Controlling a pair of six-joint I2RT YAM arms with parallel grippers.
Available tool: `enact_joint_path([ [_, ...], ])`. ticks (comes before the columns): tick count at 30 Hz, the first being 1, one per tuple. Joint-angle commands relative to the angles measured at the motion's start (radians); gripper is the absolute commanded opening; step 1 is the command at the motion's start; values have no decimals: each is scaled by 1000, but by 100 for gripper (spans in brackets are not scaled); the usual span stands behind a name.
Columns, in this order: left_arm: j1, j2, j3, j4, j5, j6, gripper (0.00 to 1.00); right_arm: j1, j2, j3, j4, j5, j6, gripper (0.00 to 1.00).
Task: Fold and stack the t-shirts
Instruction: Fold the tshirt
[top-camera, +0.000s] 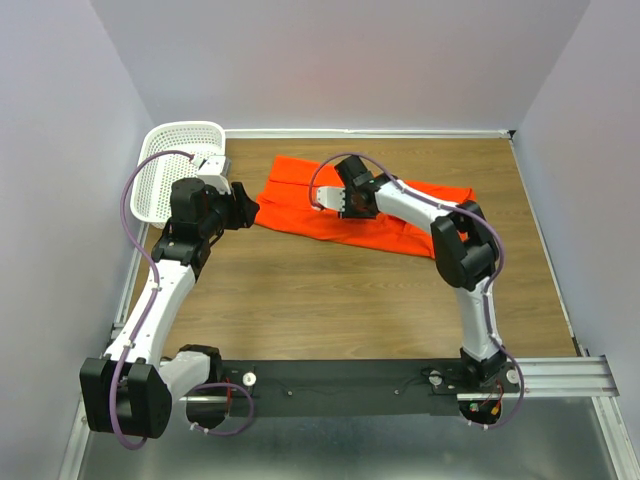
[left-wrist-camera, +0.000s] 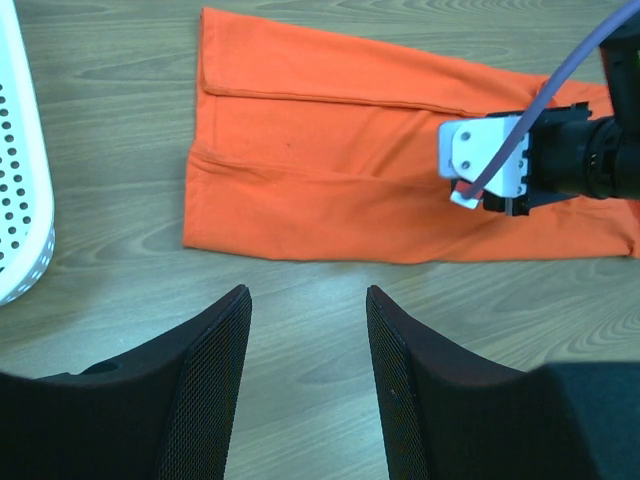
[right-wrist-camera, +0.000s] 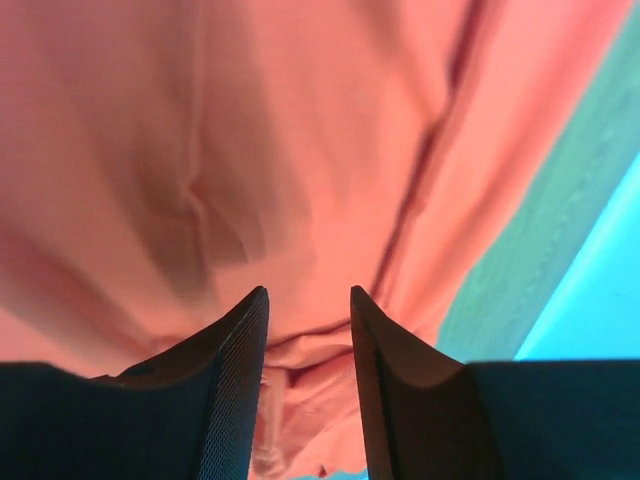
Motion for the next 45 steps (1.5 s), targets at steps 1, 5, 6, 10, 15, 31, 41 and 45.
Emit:
enact_joint_path([
  [1,5,-3,-3,18,30,9,58,-37,-119,-43,16,-42,-21,45],
  [5,5,-1,-1,23,43,9,58,-80,-210,-109,-107,-147,-117,45],
  [6,5,0,-1,23,47,9,58,-92,-221,-112,-133,-170,-147,45],
  [10,5,-3,-3,23,47,8,58,-111,-216,-122,-253,-198,-194,45],
  [15,5,-7,-6,23,43,8,58,-120,-167,-100,-274,-179,-176,45],
  [31,5,-1,-4,23,44,8,58,-162,-81,-41,-285,-106,-161,43],
  [41,5,-4,-4,21,44,8,58,-162,-52,-1,-281,-92,-159,10],
  [45,5,-3,-3,23,44,8,58,-162,-57,22,-278,-110,-162,4],
])
